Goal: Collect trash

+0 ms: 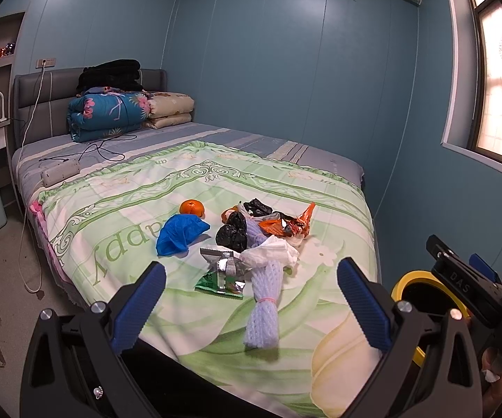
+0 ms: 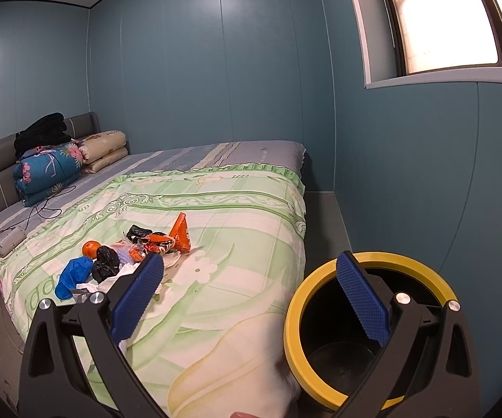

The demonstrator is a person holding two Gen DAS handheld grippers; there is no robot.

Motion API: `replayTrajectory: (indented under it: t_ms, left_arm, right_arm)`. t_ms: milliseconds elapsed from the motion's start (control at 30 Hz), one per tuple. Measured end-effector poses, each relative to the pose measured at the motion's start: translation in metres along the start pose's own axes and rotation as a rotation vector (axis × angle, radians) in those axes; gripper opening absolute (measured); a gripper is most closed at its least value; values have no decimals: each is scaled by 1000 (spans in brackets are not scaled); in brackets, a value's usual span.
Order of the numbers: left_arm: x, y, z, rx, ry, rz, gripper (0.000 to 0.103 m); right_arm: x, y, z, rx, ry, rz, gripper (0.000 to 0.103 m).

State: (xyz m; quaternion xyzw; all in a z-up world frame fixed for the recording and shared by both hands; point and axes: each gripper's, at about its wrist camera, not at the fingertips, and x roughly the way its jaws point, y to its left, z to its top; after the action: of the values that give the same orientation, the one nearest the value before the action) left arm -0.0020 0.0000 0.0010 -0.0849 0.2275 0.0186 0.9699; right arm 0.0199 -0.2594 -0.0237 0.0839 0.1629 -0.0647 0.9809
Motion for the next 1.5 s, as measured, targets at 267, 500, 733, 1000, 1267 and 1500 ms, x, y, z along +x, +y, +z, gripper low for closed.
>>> replayTrajectory:
  t_ms: [267,500,733,1000,1267,1500]
  left_arm:
    - [0,0,0,1,1,1,95]
    - [0,-1,0,3,0,2,95]
    - [1,-3,0,3,3,1,95]
    - [1,-4,-1,2,5,-2,95]
    - [2,-3,-3,0,13,-3,95]
    - [4,-3,-4,2,20,-6,95]
  right_arm:
    - [0,0,-1,1,2,-3,95]
    - [2,1,-2,2,5,-5,95]
    - [4,0,-1,4,8,-8,95]
    - [6,-2,-1,5,11,-17,95]
    - [6,-3,-3,8,9,-25,95]
    - [8,-4,-3,6,14,-35,95]
